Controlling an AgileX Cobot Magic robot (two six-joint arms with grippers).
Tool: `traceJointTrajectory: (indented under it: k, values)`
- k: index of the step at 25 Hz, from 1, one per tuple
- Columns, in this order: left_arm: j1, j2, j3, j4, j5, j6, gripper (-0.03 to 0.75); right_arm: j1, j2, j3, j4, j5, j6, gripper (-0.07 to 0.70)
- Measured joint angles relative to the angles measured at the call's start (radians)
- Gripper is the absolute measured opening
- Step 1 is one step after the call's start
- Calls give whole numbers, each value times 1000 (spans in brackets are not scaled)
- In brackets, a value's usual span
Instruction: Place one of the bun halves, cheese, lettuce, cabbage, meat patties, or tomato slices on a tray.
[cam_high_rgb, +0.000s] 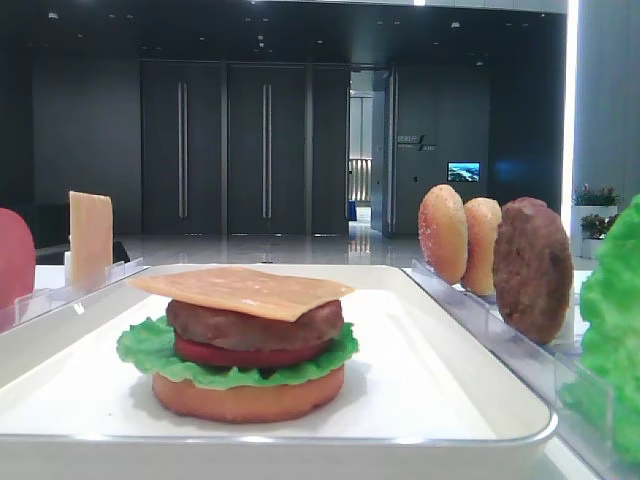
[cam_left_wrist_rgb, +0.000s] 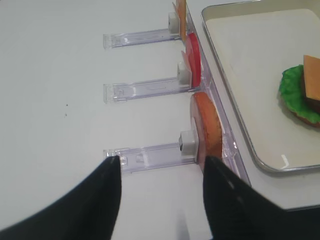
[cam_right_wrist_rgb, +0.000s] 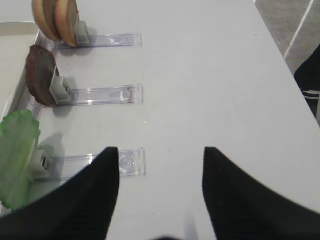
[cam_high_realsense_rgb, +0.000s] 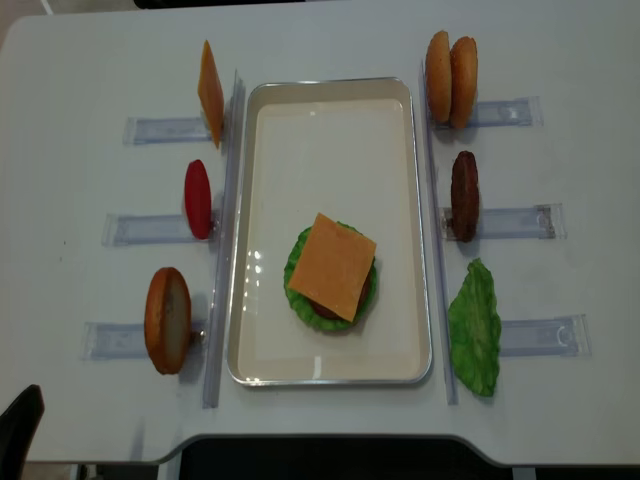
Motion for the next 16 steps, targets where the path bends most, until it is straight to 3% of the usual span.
traceJointTrajectory:
  k: [16]
  values:
    - [0,0,0,-1,0,0,409,0,0,0,0,0,0,363]
